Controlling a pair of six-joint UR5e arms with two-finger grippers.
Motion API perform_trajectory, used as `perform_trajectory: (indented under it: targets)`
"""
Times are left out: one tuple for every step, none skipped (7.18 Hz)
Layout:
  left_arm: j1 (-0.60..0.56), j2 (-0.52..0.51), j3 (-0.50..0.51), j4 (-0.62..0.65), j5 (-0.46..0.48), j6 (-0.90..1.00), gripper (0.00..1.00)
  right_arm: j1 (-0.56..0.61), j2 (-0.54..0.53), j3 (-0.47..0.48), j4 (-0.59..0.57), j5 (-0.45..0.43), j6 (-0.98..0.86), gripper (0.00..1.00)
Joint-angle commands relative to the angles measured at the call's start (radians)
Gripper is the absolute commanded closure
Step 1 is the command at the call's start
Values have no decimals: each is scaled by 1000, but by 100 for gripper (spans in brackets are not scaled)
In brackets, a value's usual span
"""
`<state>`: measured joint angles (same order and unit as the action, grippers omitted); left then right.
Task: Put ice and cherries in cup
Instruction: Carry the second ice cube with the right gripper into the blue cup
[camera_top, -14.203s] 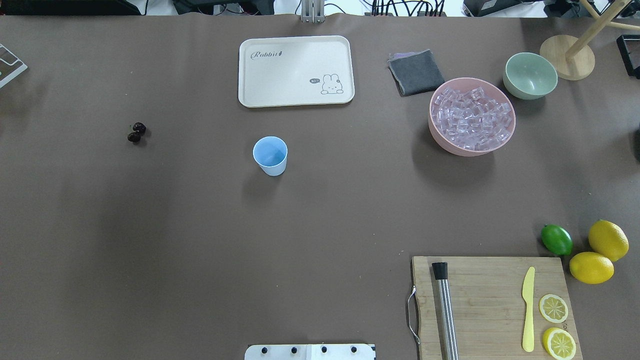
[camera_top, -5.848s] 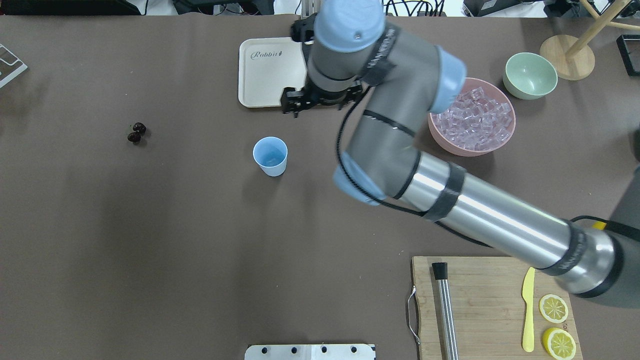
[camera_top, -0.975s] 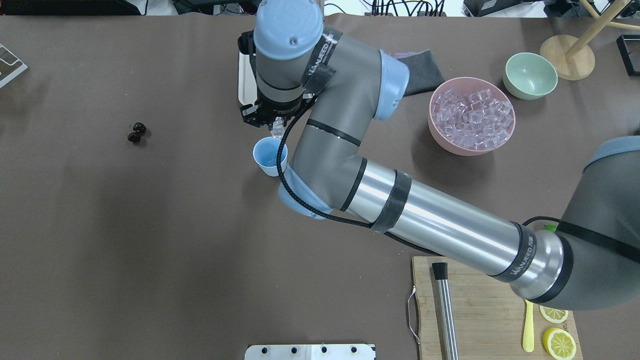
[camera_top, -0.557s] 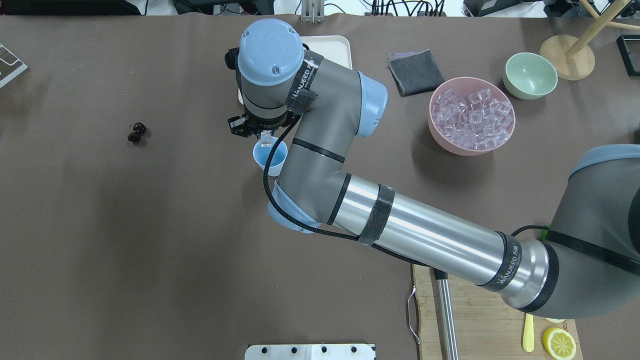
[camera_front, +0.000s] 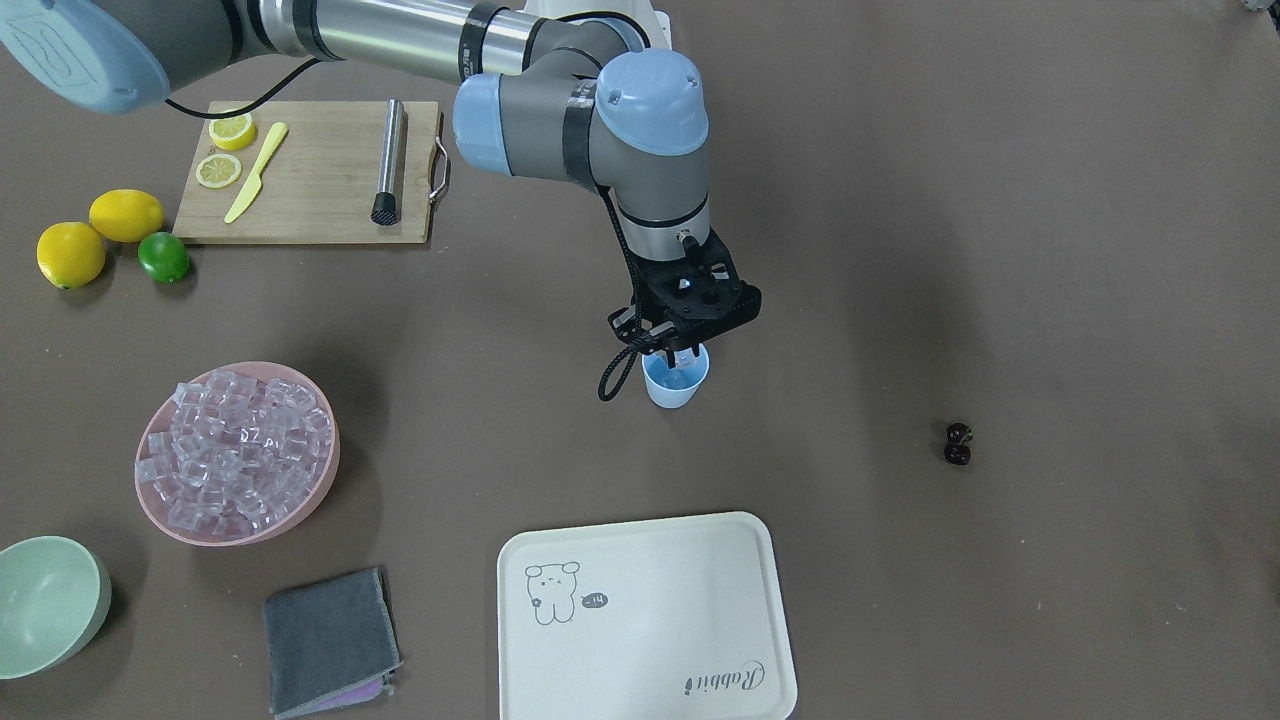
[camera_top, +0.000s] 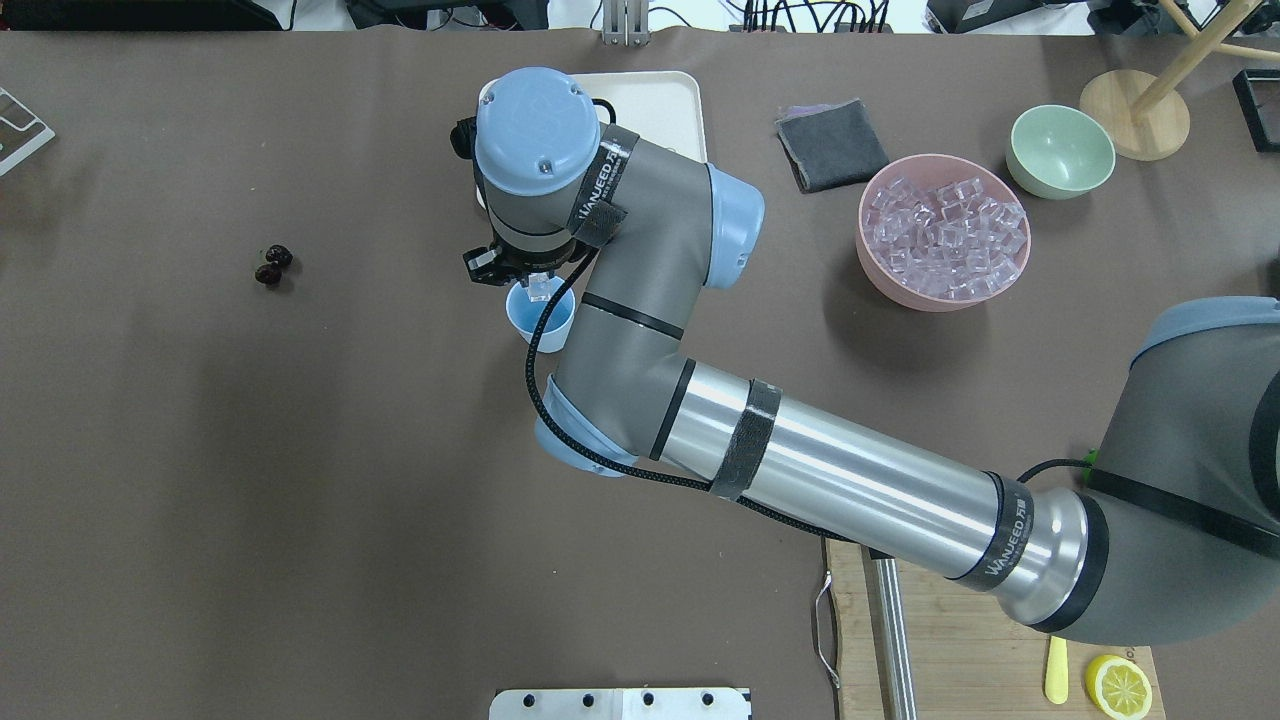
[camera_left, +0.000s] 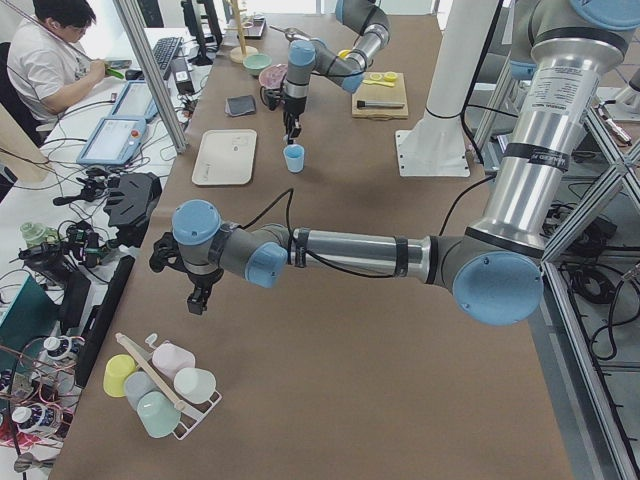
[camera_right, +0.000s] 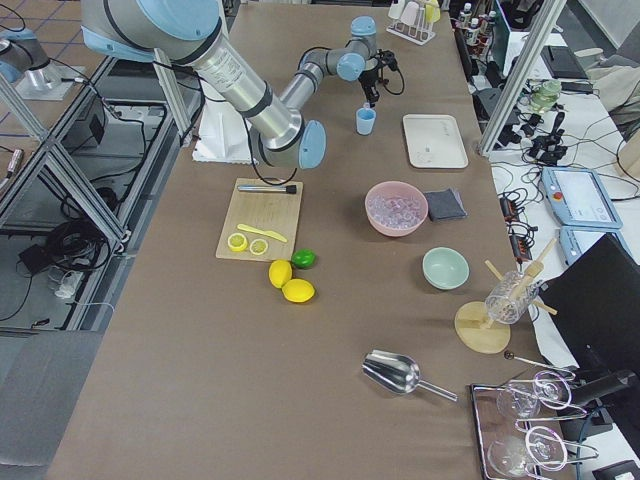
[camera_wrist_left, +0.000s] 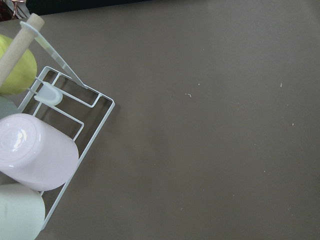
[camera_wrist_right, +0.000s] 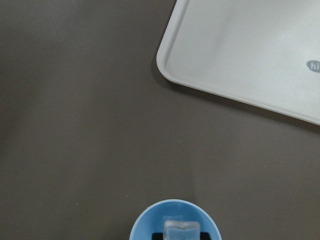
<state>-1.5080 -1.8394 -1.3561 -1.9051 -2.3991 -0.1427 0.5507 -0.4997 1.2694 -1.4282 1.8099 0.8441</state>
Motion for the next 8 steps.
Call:
perform_trajectory:
  targets:
    - [0,0,2,0,0,0,2,-12,0,1,12,-12,-2,49]
    - [0,0,0,0,0,0,2,-17,0,1,23,-15,-2,22]
    - [0,0,0,0,0,0,3,-17,1,1,25,-15,0,9]
    - [0,-3,-5,0,0,-1,3,-11,3,8,25,-15,-3,5]
    - [20,-51,-9,8,0,-18,3,47,-2,39,9,17,-7,4]
    - [72,-64,-21,-3,0,-116,3,131,-25,60,0,134,-20,3]
    - [159,-93,-34,-27,0,-224,2,250,-127,158,-26,273,-95,3]
    - [233,-130,-34,-50,5,-320,3,340,-305,292,-31,345,-253,3]
